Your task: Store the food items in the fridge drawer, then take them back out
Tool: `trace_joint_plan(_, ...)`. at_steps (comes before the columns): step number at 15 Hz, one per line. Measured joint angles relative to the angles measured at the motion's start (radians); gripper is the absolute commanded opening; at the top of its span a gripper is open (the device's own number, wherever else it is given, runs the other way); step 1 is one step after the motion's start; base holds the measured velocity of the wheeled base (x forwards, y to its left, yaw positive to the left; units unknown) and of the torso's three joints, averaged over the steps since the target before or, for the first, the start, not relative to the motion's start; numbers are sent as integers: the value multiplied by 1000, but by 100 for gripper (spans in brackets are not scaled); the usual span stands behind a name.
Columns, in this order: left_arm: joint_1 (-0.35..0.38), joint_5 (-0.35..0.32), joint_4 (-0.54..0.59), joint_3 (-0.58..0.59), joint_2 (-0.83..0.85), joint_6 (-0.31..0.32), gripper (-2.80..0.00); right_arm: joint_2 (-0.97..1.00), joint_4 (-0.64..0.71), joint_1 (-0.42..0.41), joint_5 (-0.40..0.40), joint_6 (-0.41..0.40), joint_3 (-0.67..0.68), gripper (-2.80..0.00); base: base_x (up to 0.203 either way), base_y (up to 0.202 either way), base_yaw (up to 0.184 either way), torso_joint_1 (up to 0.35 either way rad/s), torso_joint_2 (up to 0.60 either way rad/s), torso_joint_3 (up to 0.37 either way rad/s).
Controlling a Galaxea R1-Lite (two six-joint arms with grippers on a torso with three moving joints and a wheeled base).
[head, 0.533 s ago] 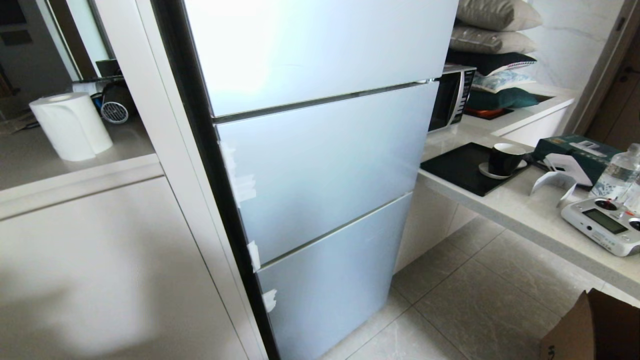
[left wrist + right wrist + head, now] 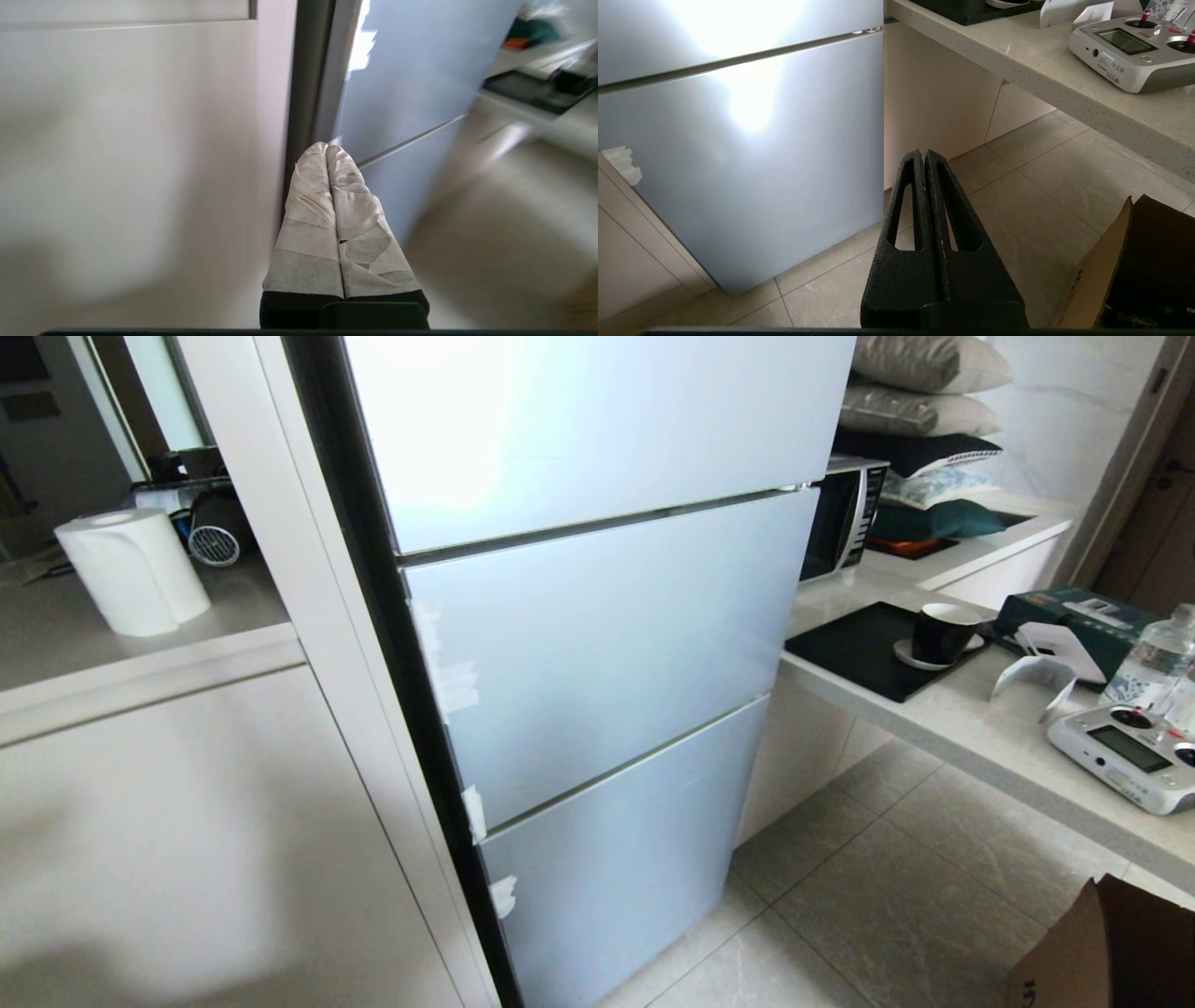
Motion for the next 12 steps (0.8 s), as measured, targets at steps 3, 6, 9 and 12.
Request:
trace_joint_plan(3, -13, -87, -58, -87, 255, -344, -280, 0, 0, 0, 0, 0, 0, -280, 0, 0, 0, 0, 0, 0)
trace_joint_plan(6, -23, -199, -199, -121, 511, -707, -280, 0, 0, 0, 0, 0, 0, -280, 0, 0, 0, 0, 0, 0)
trace_joint_plan(9, -34, -263, -446, -137, 758, -931, -280, 0, 0, 0, 0, 0, 0, -280, 0, 0, 0, 0, 0, 0)
trace_joint_plan(12, -41, -275, -692, -154, 1002, -1012, -280, 0, 0, 0, 0, 0, 0, -280, 0, 0, 0, 0, 0, 0)
